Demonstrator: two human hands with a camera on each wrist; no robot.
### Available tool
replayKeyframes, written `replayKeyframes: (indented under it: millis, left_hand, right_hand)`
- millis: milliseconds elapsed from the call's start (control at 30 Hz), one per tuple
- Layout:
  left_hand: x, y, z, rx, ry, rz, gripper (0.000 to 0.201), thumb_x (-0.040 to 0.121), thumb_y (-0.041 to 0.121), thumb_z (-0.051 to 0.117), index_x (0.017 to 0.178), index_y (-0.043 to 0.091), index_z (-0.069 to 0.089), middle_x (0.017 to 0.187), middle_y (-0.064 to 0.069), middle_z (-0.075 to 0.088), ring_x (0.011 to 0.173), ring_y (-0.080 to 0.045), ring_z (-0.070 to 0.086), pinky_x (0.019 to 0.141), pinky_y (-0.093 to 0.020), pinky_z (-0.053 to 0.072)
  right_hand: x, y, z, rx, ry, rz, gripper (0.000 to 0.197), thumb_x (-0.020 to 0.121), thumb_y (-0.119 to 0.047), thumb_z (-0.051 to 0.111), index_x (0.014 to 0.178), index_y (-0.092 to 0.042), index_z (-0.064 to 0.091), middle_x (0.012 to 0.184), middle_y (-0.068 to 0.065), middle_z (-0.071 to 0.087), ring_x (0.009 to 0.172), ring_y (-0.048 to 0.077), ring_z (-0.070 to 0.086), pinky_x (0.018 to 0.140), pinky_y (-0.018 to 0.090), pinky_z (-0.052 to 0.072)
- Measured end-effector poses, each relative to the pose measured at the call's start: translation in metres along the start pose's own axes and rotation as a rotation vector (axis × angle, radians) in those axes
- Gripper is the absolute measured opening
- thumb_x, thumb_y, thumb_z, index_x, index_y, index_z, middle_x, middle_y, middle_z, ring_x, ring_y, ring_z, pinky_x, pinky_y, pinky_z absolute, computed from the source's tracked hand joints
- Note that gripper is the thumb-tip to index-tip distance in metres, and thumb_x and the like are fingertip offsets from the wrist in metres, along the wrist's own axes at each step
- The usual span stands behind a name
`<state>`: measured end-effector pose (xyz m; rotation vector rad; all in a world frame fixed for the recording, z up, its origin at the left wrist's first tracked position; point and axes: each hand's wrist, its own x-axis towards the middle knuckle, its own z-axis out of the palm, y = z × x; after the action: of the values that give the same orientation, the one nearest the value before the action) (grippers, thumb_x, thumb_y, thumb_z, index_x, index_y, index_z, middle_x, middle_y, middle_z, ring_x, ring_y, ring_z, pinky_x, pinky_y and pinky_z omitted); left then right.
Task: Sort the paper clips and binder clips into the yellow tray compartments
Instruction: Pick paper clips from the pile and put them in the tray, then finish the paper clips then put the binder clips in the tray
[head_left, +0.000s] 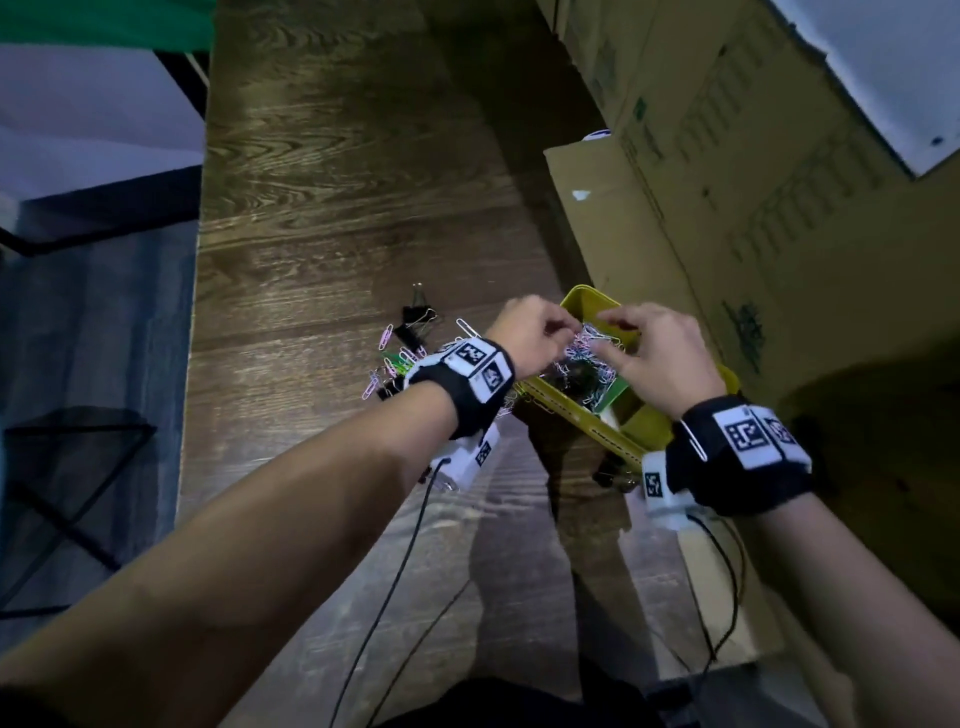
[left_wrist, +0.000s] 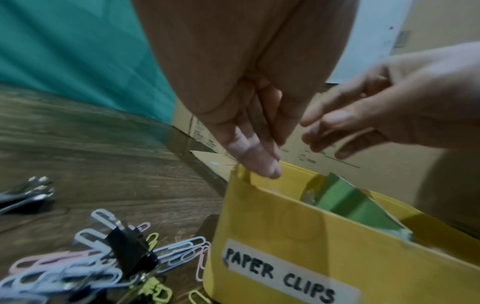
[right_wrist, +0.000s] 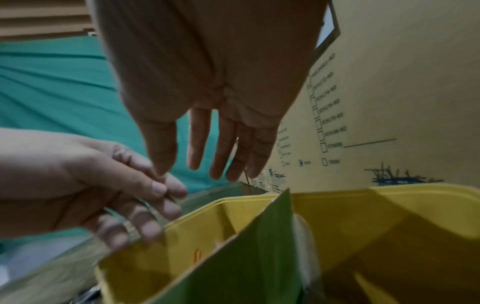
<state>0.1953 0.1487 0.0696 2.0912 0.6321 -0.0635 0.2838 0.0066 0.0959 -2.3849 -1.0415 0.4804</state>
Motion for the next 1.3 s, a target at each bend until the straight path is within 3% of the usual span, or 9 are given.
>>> replayKeyframes:
  millis: [133, 233, 367, 433, 700, 900, 1100, 1200, 1300]
  left_hand:
    - [0.002, -0.040, -0.019, -0.001, 0.269, -0.063, 0.020, 0.088, 0.011, 0.057, 0.101, 0.017, 0.070, 0.094, -0.003, 0.072, 0.080, -0.014, 0.067, 0.082, -0.027, 0.054]
    - [-0.007, -0.083, -0.034, 0.313, 0.208, -0.053, 0.019, 0.088, 0.017, 0.055, 0.103, 0.014, 0.067, 0.101, -0.006, 0.066, 0.089, -0.023, 0.063, 0.085, -0.032, 0.052]
    - [-0.031, -0.114, -0.034, 0.582, -0.066, -0.057, 0.047, 0.086, 0.049, 0.054, 0.126, 0.024, 0.050, 0.124, -0.005, 0.047, 0.097, -0.025, 0.060, 0.080, -0.040, 0.053]
    - [-0.038, -0.119, -0.026, 0.601, -0.052, -0.069, 0.062, 0.080, 0.060, 0.055, 0.131, 0.027, 0.044, 0.126, -0.006, 0.042, 0.096, -0.026, 0.059, 0.073, -0.039, 0.051]
    - [-0.040, -0.120, 0.007, 0.744, -0.045, -0.022, 0.060, 0.078, 0.066, 0.053, 0.127, 0.031, 0.047, 0.116, -0.005, 0.048, 0.089, -0.028, 0.061, 0.073, -0.037, 0.049]
    - [-0.040, -0.124, 0.014, 0.612, -0.026, -0.002, 0.047, 0.088, 0.050, 0.052, 0.129, 0.027, 0.052, 0.119, -0.003, 0.057, 0.102, -0.028, 0.060, 0.080, -0.039, 0.050]
    - [-0.058, -0.128, -0.002, 0.317, 0.038, 0.074, 0.042, 0.087, 0.040, 0.058, 0.121, 0.016, 0.060, 0.121, 0.000, 0.060, 0.107, -0.017, 0.059, 0.095, -0.035, 0.048]
    - [-0.071, -0.124, -0.026, 0.108, 0.161, 0.030, 0.037, 0.083, 0.035, 0.064, 0.117, 0.019, 0.062, 0.116, 0.007, 0.059, 0.101, -0.007, 0.057, 0.085, -0.014, 0.046]
    - [-0.073, -0.133, -0.061, 0.075, 0.300, -0.080, 0.035, 0.083, 0.032, 0.065, 0.116, 0.021, 0.062, 0.117, 0.005, 0.058, 0.091, -0.006, 0.057, 0.073, -0.011, 0.046]
  right_hand:
    - [-0.014, 0.004, 0.023, -0.309, -0.339, -0.066, 0.061, 0.077, -0.061, 0.062, 0.128, -0.027, 0.053, 0.132, 0.005, 0.053, 0.125, 0.023, 0.044, 0.110, 0.044, 0.025]
    - [-0.023, 0.008, 0.044, -0.506, -0.422, -0.140, 0.044, 0.088, -0.045, 0.056, 0.126, -0.024, 0.051, 0.119, 0.005, 0.061, 0.118, 0.023, 0.051, 0.114, 0.047, 0.009]
    - [-0.018, 0.003, 0.037, -0.548, -0.317, -0.166, 0.022, 0.090, -0.014, 0.049, 0.110, -0.020, 0.056, 0.097, 0.004, 0.066, 0.089, 0.028, 0.062, 0.083, 0.036, 0.042]
    - [-0.012, -0.002, 0.025, -0.535, -0.242, -0.167, 0.019, 0.091, -0.012, 0.050, 0.108, -0.016, 0.058, 0.096, 0.006, 0.065, 0.085, 0.029, 0.062, 0.067, 0.030, 0.039]
    - [0.034, 0.002, 0.020, -0.546, -0.082, -0.095, 0.019, 0.084, -0.006, 0.060, 0.102, -0.005, 0.065, 0.091, 0.017, 0.067, 0.082, 0.035, 0.063, 0.068, 0.038, 0.049]
    - [0.051, 0.012, 0.037, -0.522, -0.102, -0.026, 0.022, 0.081, -0.001, 0.057, 0.101, -0.008, 0.063, 0.088, 0.016, 0.066, 0.083, 0.035, 0.064, 0.070, 0.040, 0.050]
    - [0.044, 0.000, 0.050, -0.364, 0.105, -0.076, 0.041, 0.082, -0.016, 0.064, 0.122, -0.009, 0.056, 0.116, 0.018, 0.056, 0.111, 0.037, 0.051, 0.097, 0.048, 0.039]
    - [0.042, -0.023, 0.061, -0.303, 0.142, -0.230, 0.034, 0.082, -0.017, 0.062, 0.116, -0.012, 0.058, 0.113, 0.014, 0.055, 0.108, 0.031, 0.050, 0.095, 0.046, 0.038]
    - [0.047, -0.040, 0.079, -0.302, -0.083, -0.311, 0.037, 0.087, -0.014, 0.057, 0.123, -0.013, 0.055, 0.120, 0.010, 0.053, 0.110, 0.026, 0.051, 0.096, 0.042, 0.040]
